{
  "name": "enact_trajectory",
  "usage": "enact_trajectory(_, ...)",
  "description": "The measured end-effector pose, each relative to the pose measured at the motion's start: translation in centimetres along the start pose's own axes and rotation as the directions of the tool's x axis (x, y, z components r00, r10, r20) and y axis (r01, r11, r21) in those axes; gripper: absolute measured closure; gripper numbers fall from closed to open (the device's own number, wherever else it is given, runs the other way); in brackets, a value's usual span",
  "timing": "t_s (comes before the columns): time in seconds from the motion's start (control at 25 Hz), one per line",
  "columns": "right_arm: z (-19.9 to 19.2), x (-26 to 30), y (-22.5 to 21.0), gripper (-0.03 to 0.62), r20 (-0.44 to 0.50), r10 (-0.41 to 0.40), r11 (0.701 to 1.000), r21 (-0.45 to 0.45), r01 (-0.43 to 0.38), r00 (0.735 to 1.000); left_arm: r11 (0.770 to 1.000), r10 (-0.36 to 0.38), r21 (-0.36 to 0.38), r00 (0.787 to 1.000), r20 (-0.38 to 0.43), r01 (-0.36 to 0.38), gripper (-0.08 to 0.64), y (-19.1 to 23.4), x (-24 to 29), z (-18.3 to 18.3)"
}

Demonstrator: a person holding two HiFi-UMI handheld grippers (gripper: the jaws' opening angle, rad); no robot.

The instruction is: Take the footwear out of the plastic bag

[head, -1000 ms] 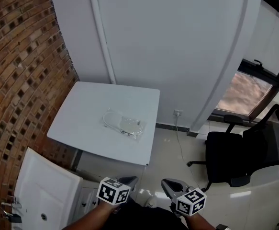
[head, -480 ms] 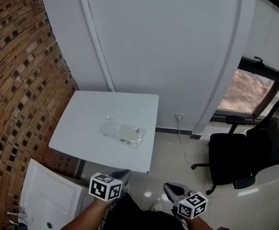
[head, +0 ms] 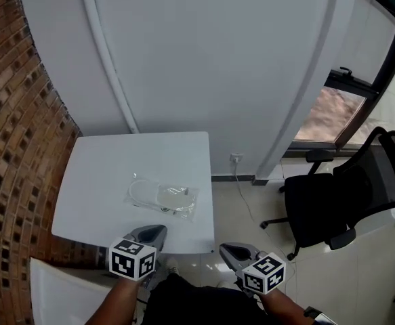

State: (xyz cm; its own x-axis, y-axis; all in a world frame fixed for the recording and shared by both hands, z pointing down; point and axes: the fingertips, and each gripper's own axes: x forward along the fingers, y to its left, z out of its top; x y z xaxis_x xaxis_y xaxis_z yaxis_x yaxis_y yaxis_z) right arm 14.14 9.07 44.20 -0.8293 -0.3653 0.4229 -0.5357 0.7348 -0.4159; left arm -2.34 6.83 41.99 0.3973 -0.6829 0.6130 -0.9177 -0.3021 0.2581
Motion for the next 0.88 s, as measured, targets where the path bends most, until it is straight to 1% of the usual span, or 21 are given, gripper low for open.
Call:
enact_trajectory(0.08,0.9,2.8,0.6,0.589,-0.031,-0.005,0.999,-0.032,0.004,1.000,1.000,0.005,0.008,0.999,0.032,-0.006,0.551,3.5,0.4,2.0)
enact_trajectory(0.16,1.3,5.6,0.9,0.589,-0.063,-0.029,0.998,-0.053,0.025,0.998,1.000,-0.001,0.031,0.999,0.038,0.000,0.551,6.7,1.3,3.4)
enact_trajectory(0.24,1.5,8.1,1.3,0.589,-0.090,-0.060,0.997,-0.060,0.055,0.994,0.997,-0.016,0.071,1.000,0.021,0.015,0.551,9.3,2.4,4.0)
enact_trajectory(0.32,1.4,10.2,1.2,0.589,-0.115,-0.100,0.993,-0.073,0.092,0.988,0.992,-0.041,0.115,0.999,-0.013,0.042,0.551,11.2,3.6,4.0)
enact_trajectory(0.4,0.7,12.0,0.7,0.589,-0.155,-0.150,0.985,-0.114,0.133,0.977,0.985,-0.068,0.155,0.996,-0.050,0.075,0.551,12.6,5.0,3.8)
enact_trajectory(0.52,-0.5,14.4,-0.1,0.589,-0.231,-0.217,0.963,-0.208,0.169,0.948,0.969,-0.094,0.219,0.992,-0.086,0.111,0.551,14.6,7.0,4.0)
enact_trajectory(0.56,-0.8,15.0,-0.3,0.589,-0.250,-0.234,0.958,-0.227,0.178,0.940,0.963,-0.096,0.241,0.991,-0.097,0.117,0.551,15.2,7.7,4.0)
enact_trajectory(0.64,-1.1,15.8,-0.8,0.589,-0.275,-0.258,0.952,-0.236,0.195,0.926,0.952,-0.089,0.282,0.988,-0.125,0.122,0.551,16.2,9.1,3.9)
enact_trajectory(0.76,-1.4,16.2,-2.0,0.588,-0.283,-0.288,0.947,-0.225,0.229,0.915,0.926,-0.058,0.356,0.979,-0.194,0.126,0.551,17.2,11.1,2.7)
enact_trajectory(0.84,-1.7,16.5,-3.3,0.581,-0.282,-0.311,0.941,-0.223,0.254,0.908,0.894,-0.028,0.429,0.971,-0.238,0.131,0.551,17.5,12.7,1.6)
enact_trajectory(0.88,-1.8,16.8,-4.0,0.578,-0.281,-0.320,0.939,-0.221,0.263,0.905,0.870,-0.006,0.474,0.966,-0.257,0.132,0.551,17.7,13.6,1.0)
